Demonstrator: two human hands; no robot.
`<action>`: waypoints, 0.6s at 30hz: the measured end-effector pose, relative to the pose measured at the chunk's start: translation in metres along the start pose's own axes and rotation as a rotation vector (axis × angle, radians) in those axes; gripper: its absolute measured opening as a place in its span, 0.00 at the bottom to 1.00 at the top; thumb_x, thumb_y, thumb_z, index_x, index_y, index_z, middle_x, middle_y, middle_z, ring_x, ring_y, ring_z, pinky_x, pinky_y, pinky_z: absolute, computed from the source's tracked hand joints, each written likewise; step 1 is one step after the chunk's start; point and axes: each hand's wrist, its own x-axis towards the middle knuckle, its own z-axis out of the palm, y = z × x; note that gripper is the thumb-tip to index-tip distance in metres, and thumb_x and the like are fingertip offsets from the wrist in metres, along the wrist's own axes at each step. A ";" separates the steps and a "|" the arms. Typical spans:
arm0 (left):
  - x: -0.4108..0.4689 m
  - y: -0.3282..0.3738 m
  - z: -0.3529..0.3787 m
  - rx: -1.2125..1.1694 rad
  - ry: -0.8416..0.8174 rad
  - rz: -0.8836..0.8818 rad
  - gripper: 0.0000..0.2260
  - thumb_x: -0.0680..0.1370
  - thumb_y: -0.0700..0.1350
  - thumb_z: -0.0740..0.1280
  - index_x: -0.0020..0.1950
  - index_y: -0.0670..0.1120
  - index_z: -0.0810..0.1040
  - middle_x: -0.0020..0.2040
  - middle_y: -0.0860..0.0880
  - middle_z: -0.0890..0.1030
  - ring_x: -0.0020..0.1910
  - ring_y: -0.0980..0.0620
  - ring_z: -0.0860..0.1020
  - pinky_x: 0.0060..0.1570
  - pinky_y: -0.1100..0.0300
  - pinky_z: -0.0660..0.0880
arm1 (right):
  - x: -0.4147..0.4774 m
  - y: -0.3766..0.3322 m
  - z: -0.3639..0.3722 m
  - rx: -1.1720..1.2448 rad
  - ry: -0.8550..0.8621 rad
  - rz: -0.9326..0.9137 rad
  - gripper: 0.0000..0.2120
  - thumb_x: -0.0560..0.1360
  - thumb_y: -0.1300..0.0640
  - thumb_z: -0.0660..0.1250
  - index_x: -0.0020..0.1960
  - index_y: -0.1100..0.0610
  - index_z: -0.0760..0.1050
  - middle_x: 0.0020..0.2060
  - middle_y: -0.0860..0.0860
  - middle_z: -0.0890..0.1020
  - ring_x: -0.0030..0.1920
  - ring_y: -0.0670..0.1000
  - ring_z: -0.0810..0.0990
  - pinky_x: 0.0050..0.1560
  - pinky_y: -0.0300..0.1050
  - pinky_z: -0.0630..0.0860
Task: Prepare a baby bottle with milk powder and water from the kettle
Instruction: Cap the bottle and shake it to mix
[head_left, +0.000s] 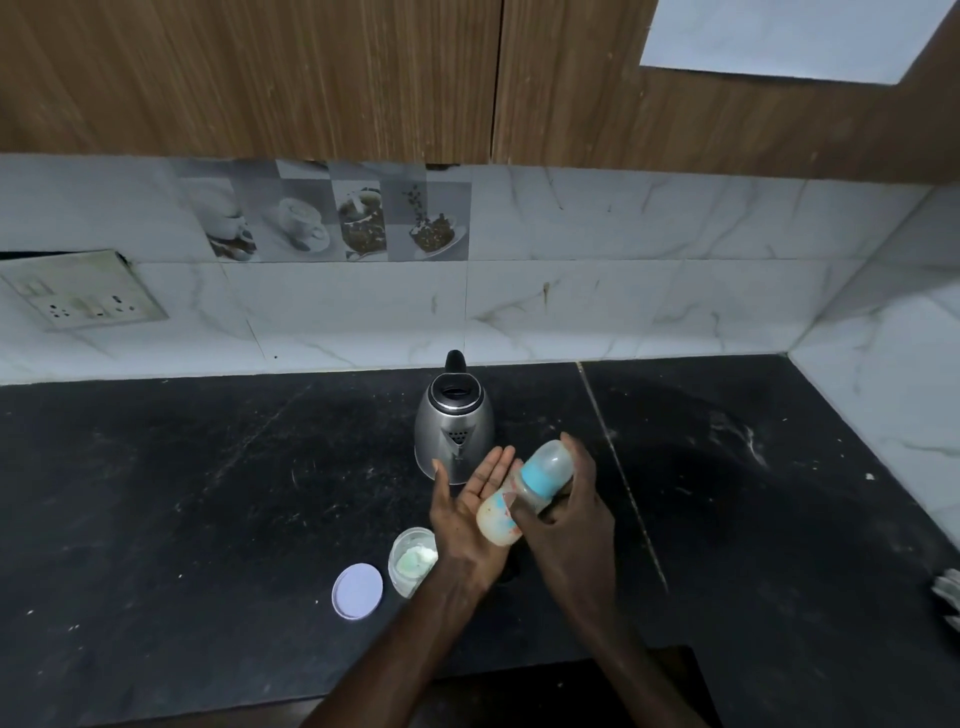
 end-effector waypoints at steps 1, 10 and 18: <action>0.001 0.000 0.001 -0.012 -0.005 -0.002 0.40 0.75 0.68 0.66 0.74 0.36 0.75 0.72 0.39 0.79 0.75 0.39 0.74 0.81 0.42 0.61 | -0.002 0.000 0.001 0.024 0.012 0.020 0.46 0.68 0.45 0.78 0.79 0.33 0.58 0.70 0.41 0.78 0.65 0.45 0.81 0.62 0.53 0.83; -0.002 0.002 -0.006 -0.008 0.006 -0.020 0.39 0.75 0.68 0.67 0.73 0.38 0.76 0.73 0.39 0.78 0.75 0.37 0.74 0.81 0.40 0.60 | 0.006 -0.002 0.002 0.026 -0.176 -0.027 0.47 0.71 0.47 0.79 0.80 0.33 0.55 0.71 0.34 0.74 0.67 0.41 0.79 0.63 0.46 0.82; -0.011 0.010 -0.011 -0.007 -0.054 -0.041 0.40 0.76 0.70 0.66 0.74 0.40 0.76 0.74 0.38 0.76 0.74 0.37 0.75 0.76 0.44 0.71 | 0.026 0.011 -0.010 0.040 -0.418 -0.081 0.46 0.75 0.45 0.79 0.81 0.35 0.54 0.67 0.38 0.80 0.59 0.45 0.85 0.57 0.47 0.84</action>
